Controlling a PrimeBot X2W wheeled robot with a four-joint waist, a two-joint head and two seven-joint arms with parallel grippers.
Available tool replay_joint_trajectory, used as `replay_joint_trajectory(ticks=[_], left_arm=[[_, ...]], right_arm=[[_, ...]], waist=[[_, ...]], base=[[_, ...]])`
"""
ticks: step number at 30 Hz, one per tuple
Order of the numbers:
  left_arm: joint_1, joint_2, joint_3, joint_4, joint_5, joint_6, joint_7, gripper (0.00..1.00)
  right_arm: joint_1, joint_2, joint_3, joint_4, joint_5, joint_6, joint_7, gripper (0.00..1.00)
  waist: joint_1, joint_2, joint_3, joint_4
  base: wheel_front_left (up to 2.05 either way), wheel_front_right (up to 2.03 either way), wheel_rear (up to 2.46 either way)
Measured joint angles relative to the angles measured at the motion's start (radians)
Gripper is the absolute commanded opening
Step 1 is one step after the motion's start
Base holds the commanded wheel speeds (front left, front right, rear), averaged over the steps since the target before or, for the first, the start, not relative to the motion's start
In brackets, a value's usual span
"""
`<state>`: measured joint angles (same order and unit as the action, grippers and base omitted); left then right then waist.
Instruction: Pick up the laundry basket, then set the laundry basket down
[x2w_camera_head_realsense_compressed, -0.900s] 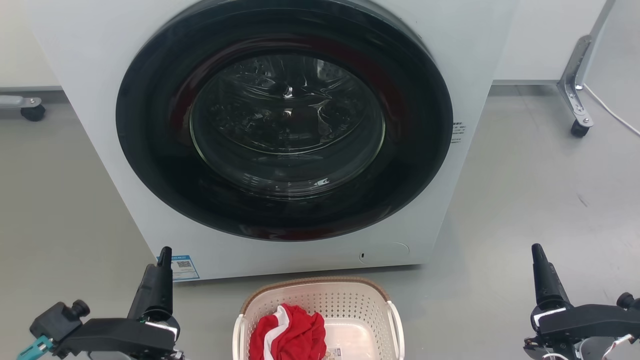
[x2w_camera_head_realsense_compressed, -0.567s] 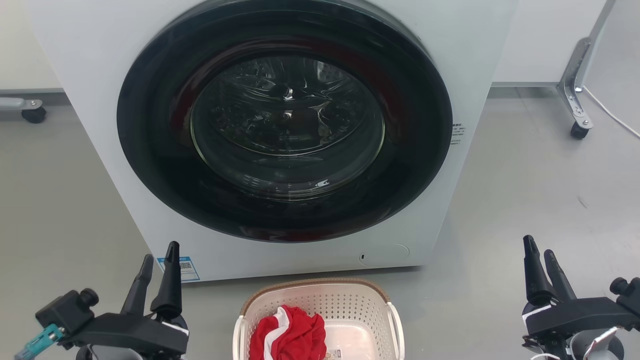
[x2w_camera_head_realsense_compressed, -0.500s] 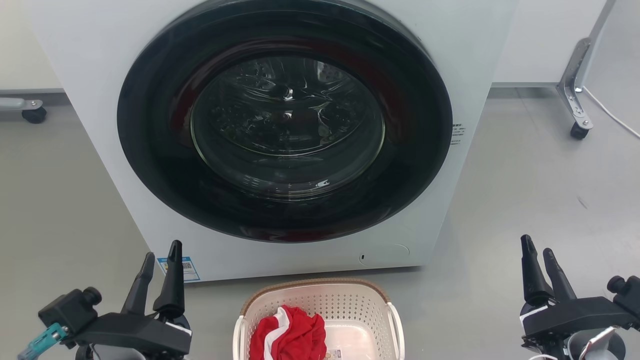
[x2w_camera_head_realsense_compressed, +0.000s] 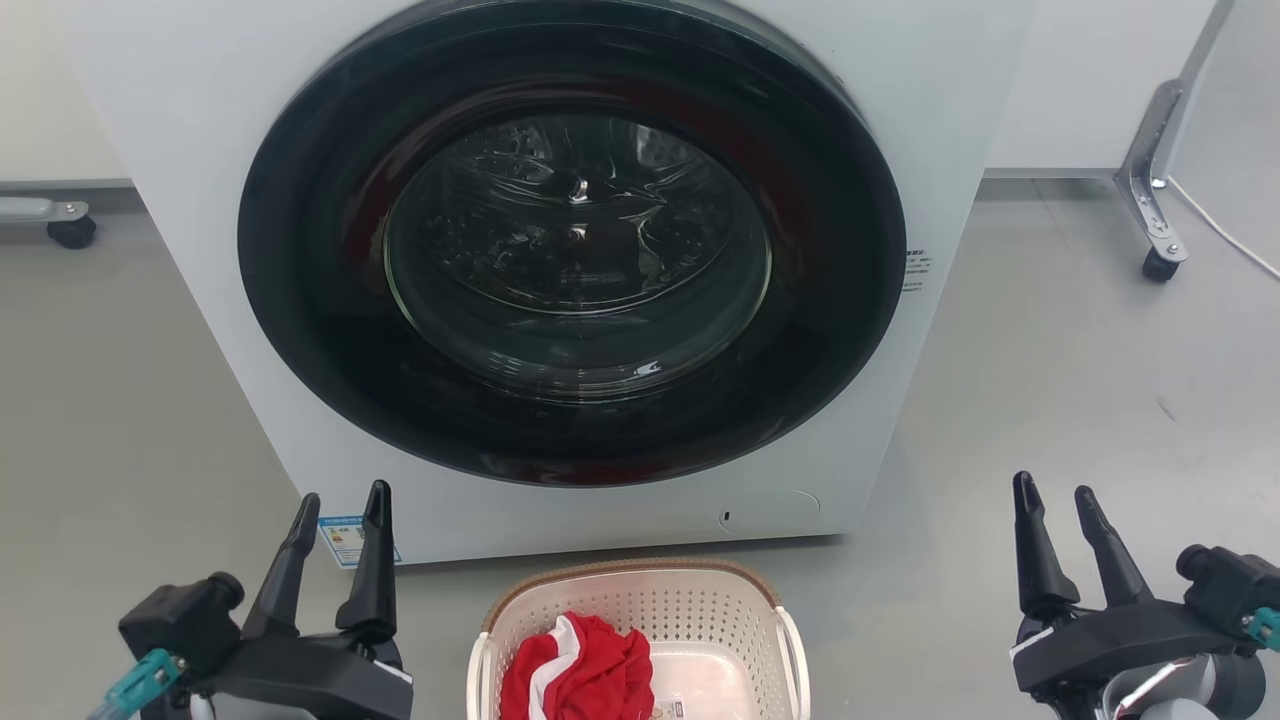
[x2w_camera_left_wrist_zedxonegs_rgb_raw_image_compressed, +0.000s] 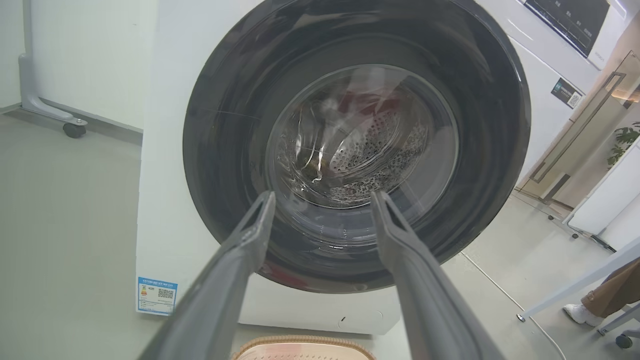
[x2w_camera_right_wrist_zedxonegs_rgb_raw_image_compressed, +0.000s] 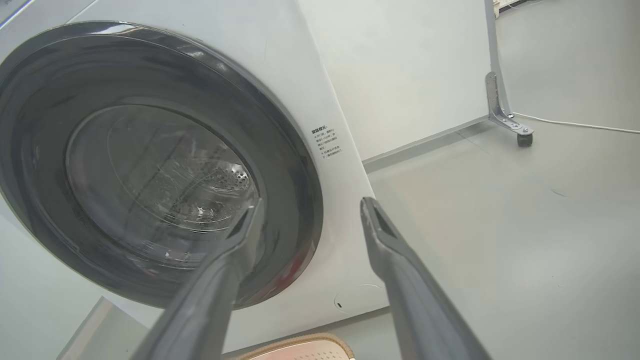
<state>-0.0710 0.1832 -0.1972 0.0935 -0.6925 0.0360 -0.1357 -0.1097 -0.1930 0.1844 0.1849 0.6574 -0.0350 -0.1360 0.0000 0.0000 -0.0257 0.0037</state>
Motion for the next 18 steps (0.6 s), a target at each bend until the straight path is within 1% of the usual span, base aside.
replay_joint_trajectory(ticks=[7,8,18], left_arm=[[0.021,0.002,-0.013,-0.002,0.081,0.018,-0.026,1.0],[0.021,0.002,-0.014,-0.003,0.089,0.018,-0.028,1.0],[0.045,0.002,-0.022,-0.002,0.191,0.046,-0.052,1.0]], right_arm=[[0.006,-0.008,0.03,0.002,-0.098,-0.011,-0.024,1.0],[0.007,-0.008,0.034,0.002,-0.106,-0.019,-0.026,1.0],[0.017,-0.016,0.072,0.012,-0.22,-0.036,-0.062,1.0]], waist=[[0.0,0.0,-0.001,0.001],[0.0,0.0,-0.002,0.001],[0.0,0.0,-0.006,0.001]], base=[[0.0,0.0,0.0],[0.0,0.0,0.0],[0.0,0.0,0.0]])
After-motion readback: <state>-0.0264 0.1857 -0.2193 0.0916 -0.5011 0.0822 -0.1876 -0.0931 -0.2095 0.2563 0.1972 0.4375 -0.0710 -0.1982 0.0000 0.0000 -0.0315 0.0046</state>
